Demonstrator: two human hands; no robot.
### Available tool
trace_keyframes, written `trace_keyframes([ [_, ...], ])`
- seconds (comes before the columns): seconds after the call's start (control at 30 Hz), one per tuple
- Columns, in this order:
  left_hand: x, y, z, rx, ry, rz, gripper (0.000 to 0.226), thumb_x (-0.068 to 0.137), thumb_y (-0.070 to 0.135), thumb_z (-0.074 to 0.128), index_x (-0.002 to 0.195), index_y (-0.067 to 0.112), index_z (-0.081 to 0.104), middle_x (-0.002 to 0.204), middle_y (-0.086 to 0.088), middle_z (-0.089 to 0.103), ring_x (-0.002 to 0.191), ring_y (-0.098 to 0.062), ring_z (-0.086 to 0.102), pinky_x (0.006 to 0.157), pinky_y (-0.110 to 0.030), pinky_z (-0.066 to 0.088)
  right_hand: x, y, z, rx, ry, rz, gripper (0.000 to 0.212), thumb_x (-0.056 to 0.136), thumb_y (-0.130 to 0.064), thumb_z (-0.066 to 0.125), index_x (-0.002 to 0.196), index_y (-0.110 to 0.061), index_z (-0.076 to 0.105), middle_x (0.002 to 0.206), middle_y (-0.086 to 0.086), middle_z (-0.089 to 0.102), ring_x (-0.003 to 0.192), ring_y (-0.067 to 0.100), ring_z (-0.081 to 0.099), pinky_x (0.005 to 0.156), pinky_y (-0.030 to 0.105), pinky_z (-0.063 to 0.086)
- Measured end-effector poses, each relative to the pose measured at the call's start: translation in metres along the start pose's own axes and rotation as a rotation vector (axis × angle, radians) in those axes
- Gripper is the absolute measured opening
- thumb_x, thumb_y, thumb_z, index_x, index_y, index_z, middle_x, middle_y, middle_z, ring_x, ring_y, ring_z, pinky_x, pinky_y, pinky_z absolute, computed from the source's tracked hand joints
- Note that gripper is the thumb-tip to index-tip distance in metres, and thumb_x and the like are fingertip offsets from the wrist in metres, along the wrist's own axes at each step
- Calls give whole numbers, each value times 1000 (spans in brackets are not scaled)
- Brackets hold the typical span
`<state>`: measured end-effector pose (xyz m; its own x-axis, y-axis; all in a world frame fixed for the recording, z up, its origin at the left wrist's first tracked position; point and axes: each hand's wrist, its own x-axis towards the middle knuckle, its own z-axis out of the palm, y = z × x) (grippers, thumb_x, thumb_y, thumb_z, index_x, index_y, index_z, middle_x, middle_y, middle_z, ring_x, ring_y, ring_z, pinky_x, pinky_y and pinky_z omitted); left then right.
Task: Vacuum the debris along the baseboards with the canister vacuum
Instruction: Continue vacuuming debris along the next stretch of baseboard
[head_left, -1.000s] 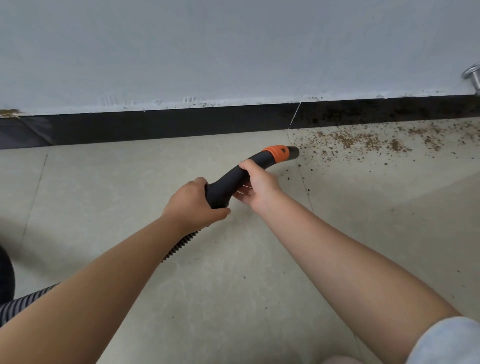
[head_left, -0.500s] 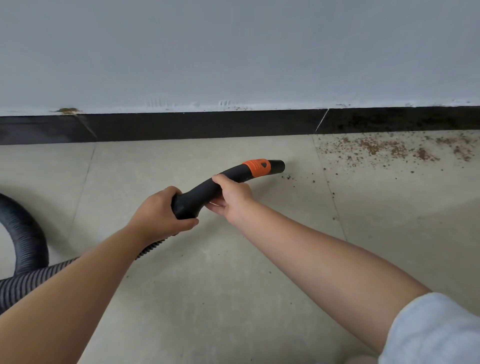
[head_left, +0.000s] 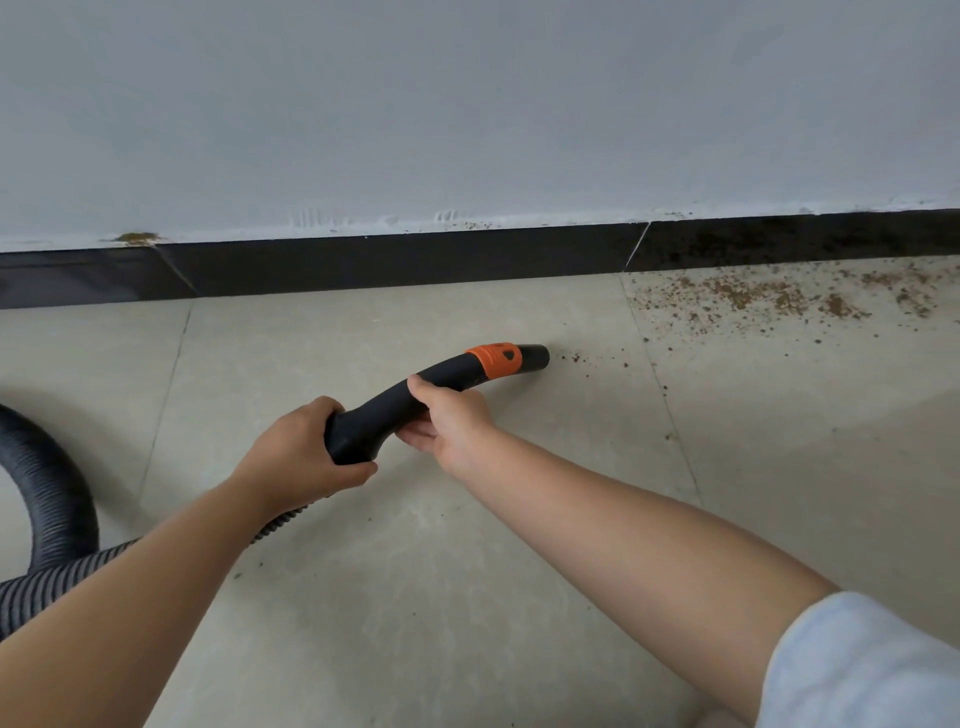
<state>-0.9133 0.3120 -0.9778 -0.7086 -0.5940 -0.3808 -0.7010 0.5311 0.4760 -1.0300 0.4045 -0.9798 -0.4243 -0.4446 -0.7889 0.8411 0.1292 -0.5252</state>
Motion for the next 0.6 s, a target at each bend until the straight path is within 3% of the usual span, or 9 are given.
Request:
trace_keyframes([
  [0.37,21,63,18,50,-114,116,39,69,29,74,95,13,51,81,-1,61,67,-18,64,65,-35,54,-2,-32,-51,94,141,-77,39,89,-13,62,124,-2,51,120,18,59,100,31,62,56,28,52],
  [0.6,27,101,36,58,-110,132,39,69,31,72,95,11,50,84,-3,61,71,-20,63,69,-39,54,-5,-50,-83,167,213,-122,32,88,-15,62,117,-4,54,115,16,62,96,29,63,59,27,53],
])
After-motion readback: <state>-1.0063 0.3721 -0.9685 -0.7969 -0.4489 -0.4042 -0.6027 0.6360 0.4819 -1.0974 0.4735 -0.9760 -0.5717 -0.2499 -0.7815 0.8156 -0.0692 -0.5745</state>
